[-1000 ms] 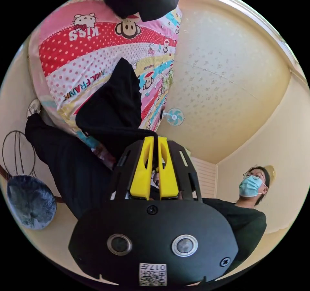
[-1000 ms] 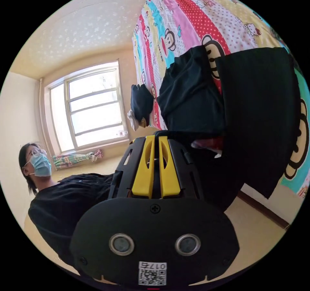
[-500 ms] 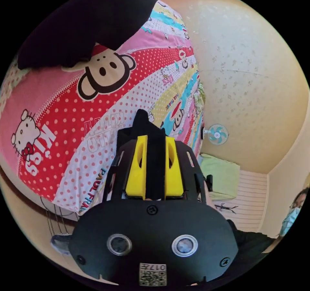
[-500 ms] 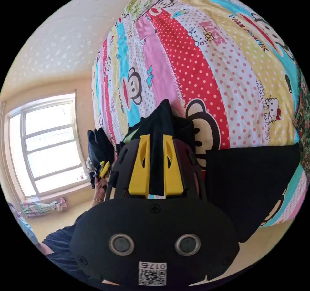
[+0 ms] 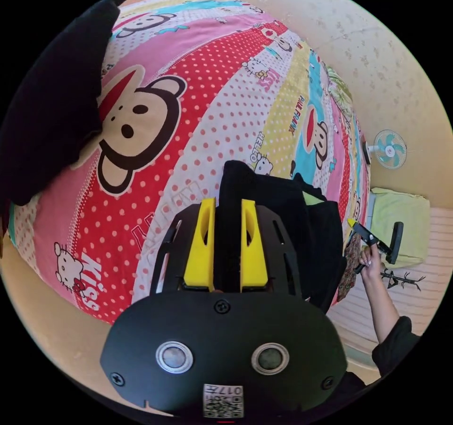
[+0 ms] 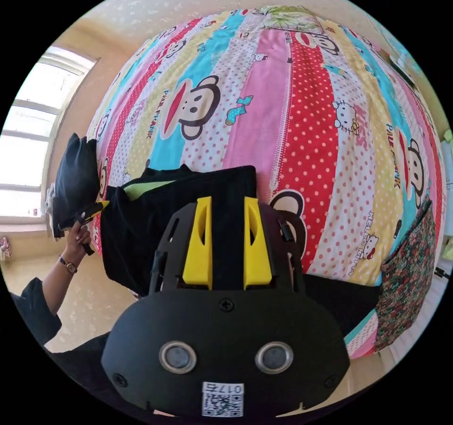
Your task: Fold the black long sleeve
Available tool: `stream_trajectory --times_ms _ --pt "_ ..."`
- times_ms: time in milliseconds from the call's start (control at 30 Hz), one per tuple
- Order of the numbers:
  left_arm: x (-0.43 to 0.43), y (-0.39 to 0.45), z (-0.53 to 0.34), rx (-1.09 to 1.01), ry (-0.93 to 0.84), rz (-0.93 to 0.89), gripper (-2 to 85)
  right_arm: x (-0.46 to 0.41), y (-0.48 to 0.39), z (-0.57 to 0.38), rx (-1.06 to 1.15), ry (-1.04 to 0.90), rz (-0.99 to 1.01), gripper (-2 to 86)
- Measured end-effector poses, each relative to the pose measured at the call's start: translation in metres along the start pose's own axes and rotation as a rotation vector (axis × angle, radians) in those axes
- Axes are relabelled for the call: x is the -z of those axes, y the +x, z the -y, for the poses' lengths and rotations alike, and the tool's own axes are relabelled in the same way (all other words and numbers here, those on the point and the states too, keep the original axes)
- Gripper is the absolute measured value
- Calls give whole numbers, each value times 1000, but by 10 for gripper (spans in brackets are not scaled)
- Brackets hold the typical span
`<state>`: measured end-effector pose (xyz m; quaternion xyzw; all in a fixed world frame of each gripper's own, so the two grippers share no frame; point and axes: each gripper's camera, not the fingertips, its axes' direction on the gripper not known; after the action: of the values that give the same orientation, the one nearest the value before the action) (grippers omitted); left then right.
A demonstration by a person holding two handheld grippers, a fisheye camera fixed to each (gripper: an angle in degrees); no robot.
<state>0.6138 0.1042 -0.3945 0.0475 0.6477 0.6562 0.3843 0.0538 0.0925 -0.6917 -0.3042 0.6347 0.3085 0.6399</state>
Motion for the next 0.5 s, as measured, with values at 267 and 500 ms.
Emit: stream_trajectory --times_ms 267,500 --pt "1 1 2 31 38 -98 32 -31 -7 15 -38 -94 -38 43" --pt "2 -12 2 92 97 -175 34 -7 16 9 -211 13 -75 33"
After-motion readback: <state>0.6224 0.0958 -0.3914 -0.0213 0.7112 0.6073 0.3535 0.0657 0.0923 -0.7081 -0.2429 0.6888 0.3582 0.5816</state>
